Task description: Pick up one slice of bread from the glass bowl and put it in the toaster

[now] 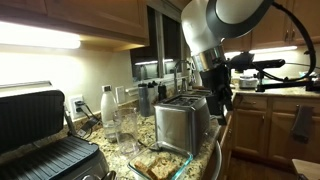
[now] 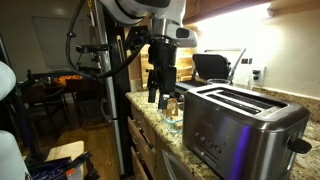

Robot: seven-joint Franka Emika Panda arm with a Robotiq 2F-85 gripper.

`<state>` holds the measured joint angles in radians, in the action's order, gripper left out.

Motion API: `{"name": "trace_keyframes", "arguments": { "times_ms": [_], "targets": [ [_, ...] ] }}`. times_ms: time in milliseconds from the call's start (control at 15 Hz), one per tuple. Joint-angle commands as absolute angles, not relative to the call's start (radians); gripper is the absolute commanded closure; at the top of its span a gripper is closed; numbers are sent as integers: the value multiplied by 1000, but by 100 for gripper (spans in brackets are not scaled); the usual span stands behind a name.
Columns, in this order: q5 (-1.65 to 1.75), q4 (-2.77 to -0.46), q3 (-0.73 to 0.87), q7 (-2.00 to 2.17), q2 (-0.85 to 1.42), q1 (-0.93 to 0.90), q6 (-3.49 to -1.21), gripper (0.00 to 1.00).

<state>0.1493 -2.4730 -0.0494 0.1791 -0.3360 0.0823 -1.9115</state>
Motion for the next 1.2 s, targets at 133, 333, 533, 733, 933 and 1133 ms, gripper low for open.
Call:
{"name": "trace_keyframes", "arguments": {
  "times_ms": [133,333,533,733,933,1133],
  "targets": [
    [153,-2465,-44,185,-317,59,-1912,0],
    [149,-2455,-53,186,-299,42,-1913,0],
    [145,-2430,-64,186,-271,23,-1912,0],
    [143,-2392,-77,188,-234,3,-1918,0],
    [143,-2345,-91,191,-184,-16,-1930,0],
    [142,-2293,-103,194,-131,-34,-1936,0]
  ]
}}
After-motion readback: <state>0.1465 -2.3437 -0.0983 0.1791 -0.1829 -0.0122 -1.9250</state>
